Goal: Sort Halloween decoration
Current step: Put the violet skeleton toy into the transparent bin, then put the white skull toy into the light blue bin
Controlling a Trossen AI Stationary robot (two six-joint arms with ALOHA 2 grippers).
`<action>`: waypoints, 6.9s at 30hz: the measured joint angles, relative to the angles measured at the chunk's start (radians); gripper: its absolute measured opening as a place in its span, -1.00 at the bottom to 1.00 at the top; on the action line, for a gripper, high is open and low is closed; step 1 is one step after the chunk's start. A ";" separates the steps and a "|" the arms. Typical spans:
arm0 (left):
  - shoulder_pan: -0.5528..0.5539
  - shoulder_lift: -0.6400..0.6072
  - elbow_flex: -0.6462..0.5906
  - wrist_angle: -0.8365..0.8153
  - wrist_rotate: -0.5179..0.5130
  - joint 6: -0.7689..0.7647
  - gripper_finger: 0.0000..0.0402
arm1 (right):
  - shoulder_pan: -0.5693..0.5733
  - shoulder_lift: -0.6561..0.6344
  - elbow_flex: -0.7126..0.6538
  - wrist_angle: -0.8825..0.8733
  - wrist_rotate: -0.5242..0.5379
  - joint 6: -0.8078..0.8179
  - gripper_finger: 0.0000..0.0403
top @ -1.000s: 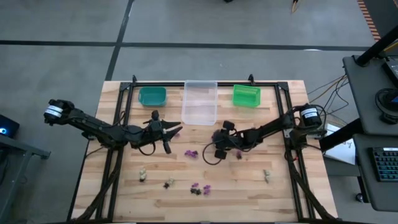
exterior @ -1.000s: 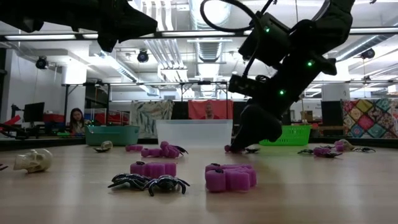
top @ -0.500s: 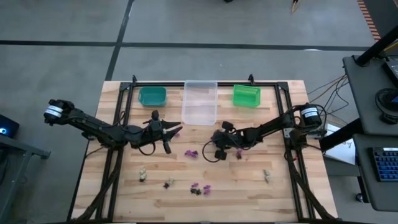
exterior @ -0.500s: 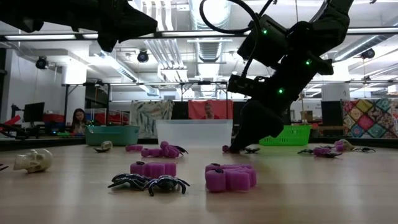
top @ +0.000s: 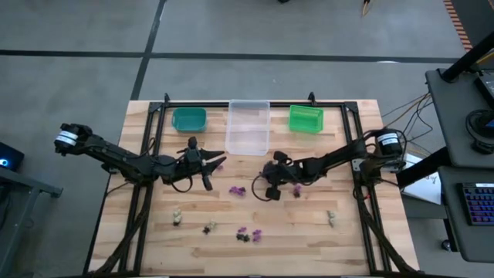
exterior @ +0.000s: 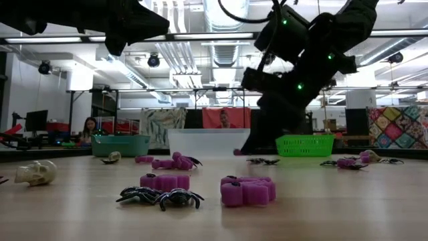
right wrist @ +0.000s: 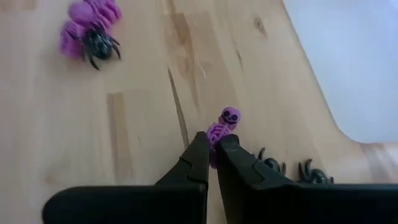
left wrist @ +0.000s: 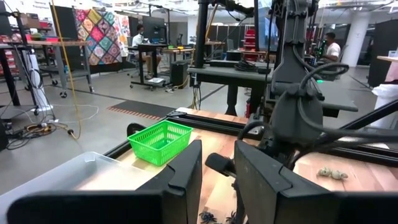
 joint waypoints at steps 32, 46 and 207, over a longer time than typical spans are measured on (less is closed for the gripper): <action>-0.002 -0.019 0.258 -0.360 0.001 0.142 -0.61 | -0.273 0.010 0.324 -0.053 -0.165 -0.324 -0.96; -0.002 -0.021 0.269 -0.458 -0.122 0.171 -0.61 | -0.537 0.297 0.595 -0.222 -0.244 -0.148 -0.96; 0.137 0.353 0.280 -1.385 0.061 -1.308 -0.62 | -0.222 -0.415 0.249 -0.523 -0.243 -0.007 -0.72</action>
